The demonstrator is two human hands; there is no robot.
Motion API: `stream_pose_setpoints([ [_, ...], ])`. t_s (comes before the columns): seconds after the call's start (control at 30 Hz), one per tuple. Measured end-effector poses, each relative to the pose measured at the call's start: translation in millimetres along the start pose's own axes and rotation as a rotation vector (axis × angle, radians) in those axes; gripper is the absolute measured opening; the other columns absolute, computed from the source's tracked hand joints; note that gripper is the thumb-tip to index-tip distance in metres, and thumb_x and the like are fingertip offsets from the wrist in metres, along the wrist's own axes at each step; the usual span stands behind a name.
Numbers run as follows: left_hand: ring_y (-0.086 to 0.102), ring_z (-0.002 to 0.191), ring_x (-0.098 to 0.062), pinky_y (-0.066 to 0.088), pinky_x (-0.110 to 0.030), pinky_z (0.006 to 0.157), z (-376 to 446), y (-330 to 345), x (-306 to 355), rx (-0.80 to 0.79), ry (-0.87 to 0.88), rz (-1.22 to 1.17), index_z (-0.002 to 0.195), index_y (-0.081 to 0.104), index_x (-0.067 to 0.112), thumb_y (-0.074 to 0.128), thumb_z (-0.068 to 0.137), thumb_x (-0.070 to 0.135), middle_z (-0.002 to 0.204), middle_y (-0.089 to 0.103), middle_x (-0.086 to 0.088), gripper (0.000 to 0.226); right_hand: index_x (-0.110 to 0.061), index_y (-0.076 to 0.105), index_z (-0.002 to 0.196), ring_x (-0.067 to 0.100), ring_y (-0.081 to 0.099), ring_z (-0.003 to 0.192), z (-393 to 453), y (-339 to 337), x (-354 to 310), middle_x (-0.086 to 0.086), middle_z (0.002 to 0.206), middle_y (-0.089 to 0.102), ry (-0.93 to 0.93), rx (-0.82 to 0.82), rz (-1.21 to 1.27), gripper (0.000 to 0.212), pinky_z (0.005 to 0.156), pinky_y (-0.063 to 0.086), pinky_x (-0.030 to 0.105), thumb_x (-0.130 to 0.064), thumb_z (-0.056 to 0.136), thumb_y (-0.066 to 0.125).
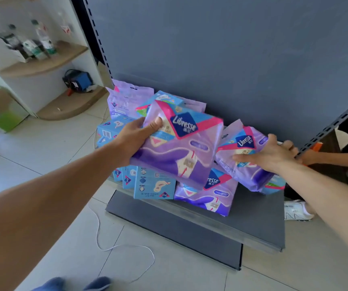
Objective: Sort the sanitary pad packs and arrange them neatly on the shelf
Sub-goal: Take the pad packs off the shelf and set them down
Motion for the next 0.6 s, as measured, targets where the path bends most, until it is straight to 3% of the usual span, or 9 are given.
stream_pose_setpoints([
  [0.17, 0.071, 0.063, -0.018, 0.058, -0.028, 0.055, -11, 6, -12, -0.094, -0.094, -0.010, 0.092, 0.066, 0.007, 0.064, 0.091, 0.023, 0.079, 0.075, -0.006, 0.016, -0.009, 0.041, 0.137, 0.041, 0.040, 0.126, 1, -9, 4, 0.022, 0.135, 0.039, 0.074, 0.085, 0.029, 0.130, 0.099, 0.039, 0.047, -0.088, 0.038, 0.070],
  [0.33, 0.072, 0.076, -0.022, 0.060, -0.030, 0.062, -11, 6, -18, -0.082, -0.085, -0.030, 0.100, 0.063, 0.007, 0.062, 0.093, 0.022, 0.095, 0.074, -0.011, 0.016, -0.004, 0.046, 0.129, 0.040, 0.052, 0.119, -3, -27, 5, 0.024, 0.131, 0.050, 0.049, 0.175, 0.141, 0.116, 0.089, 0.046, 0.043, -0.075, 0.045, 0.081],
  [0.5, 0.073, 0.081, -0.023, 0.061, -0.037, 0.074, -12, 7, -22, -0.063, -0.101, -0.029, 0.102, 0.063, 0.011, 0.061, 0.094, 0.027, 0.101, 0.074, -0.011, 0.019, -0.004, 0.049, 0.120, 0.039, 0.060, 0.108, -14, -32, 4, 0.020, 0.123, 0.060, 0.050, 0.184, 0.163, 0.107, 0.073, 0.046, 0.038, -0.074, 0.046, 0.082],
  [0.6, 0.073, 0.079, -0.021, 0.061, -0.037, 0.072, -11, 8, -25, -0.034, -0.101, -0.040, 0.100, 0.064, 0.012, 0.060, 0.094, 0.029, 0.099, 0.074, -0.009, 0.018, -0.004, 0.045, 0.124, 0.039, 0.060, 0.110, -25, -36, -1, 0.020, 0.126, 0.058, 0.037, 0.197, 0.166, 0.106, 0.071, 0.043, 0.037, -0.070, 0.050, 0.083],
])
Point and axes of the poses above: each hand's wrist, its own z-axis towards the middle knuckle, its own y-axis out of the palm, x = y × z, the point moved 6 cm from there along z, towards the middle knuckle
